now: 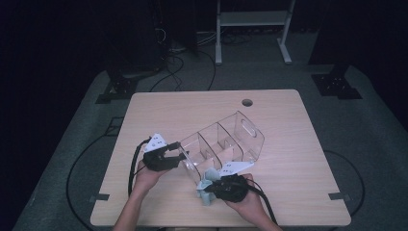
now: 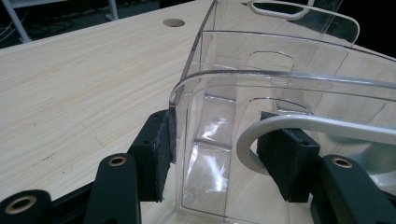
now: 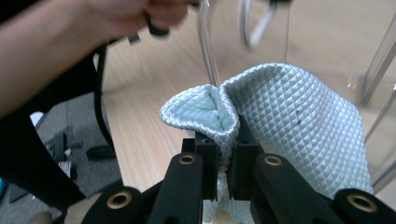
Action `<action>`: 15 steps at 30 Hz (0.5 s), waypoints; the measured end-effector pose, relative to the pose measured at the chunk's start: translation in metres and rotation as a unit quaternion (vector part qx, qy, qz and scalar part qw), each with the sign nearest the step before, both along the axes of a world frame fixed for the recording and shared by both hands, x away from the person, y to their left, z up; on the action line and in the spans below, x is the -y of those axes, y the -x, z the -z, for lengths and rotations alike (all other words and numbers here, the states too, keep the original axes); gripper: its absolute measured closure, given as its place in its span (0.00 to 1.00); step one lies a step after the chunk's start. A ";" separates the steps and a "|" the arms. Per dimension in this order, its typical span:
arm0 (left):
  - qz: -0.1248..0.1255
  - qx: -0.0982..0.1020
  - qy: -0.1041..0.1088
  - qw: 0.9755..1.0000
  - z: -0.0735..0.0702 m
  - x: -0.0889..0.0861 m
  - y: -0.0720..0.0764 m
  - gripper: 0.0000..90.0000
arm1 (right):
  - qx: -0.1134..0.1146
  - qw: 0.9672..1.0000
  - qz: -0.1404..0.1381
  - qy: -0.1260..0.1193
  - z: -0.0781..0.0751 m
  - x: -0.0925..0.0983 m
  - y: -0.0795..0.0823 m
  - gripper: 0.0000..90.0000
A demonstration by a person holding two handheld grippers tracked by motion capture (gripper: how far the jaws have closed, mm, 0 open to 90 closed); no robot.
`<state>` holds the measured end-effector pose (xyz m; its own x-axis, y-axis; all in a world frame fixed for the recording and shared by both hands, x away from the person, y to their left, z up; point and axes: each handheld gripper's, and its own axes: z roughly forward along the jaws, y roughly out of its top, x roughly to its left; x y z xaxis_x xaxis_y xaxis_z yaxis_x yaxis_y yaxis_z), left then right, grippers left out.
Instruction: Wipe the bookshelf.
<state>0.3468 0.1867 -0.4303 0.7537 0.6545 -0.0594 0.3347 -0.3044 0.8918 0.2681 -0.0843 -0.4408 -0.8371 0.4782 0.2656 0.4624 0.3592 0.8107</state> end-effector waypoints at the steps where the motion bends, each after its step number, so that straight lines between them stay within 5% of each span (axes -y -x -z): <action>1: 0.001 0.000 -0.001 1.000 0.000 0.000 0.000 0.51 | 0.007 1.000 0.000 -0.001 -0.004 0.000 0.001 0.94; 8: 0.000 0.001 -0.002 1.000 0.000 0.001 0.000 0.51 | -0.017 0.999 -0.001 0.028 0.024 -0.007 -0.002 0.94; 15: -0.002 0.000 -0.001 1.000 0.000 0.002 -0.001 0.51 | 0.016 1.000 0.002 0.002 -0.004 -0.002 0.003 0.94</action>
